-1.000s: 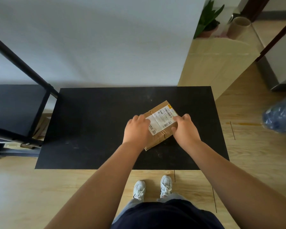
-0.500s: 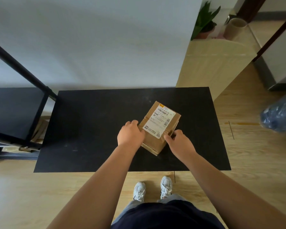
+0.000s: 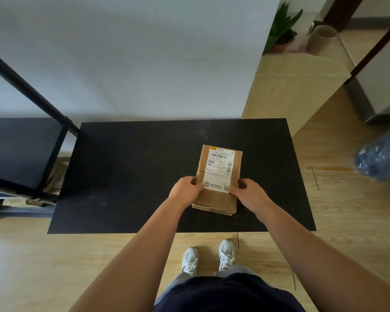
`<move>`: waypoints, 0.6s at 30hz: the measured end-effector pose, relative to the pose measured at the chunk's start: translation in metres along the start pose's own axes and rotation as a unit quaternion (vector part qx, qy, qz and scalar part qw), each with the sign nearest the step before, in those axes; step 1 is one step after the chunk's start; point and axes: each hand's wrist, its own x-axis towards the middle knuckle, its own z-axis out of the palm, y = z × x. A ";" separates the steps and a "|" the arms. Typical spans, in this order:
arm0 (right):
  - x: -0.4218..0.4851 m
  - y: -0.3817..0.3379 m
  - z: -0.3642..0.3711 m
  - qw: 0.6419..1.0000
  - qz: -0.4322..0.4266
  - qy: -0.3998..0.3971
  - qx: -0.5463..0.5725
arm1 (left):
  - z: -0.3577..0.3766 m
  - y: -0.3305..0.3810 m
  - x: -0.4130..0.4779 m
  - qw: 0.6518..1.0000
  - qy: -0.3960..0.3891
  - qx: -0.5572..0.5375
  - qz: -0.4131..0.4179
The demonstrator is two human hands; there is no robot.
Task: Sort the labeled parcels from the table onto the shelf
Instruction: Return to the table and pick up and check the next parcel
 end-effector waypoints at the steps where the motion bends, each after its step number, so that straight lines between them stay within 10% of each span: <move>1: -0.001 0.001 -0.001 1.000 0.002 0.001 0.017 | -0.001 0.000 -0.002 1.000 0.002 -0.011 0.002; 18: -0.069 -0.035 -0.033 0.962 -0.145 0.017 0.232 | -0.067 0.006 -0.062 0.962 0.051 -0.249 0.100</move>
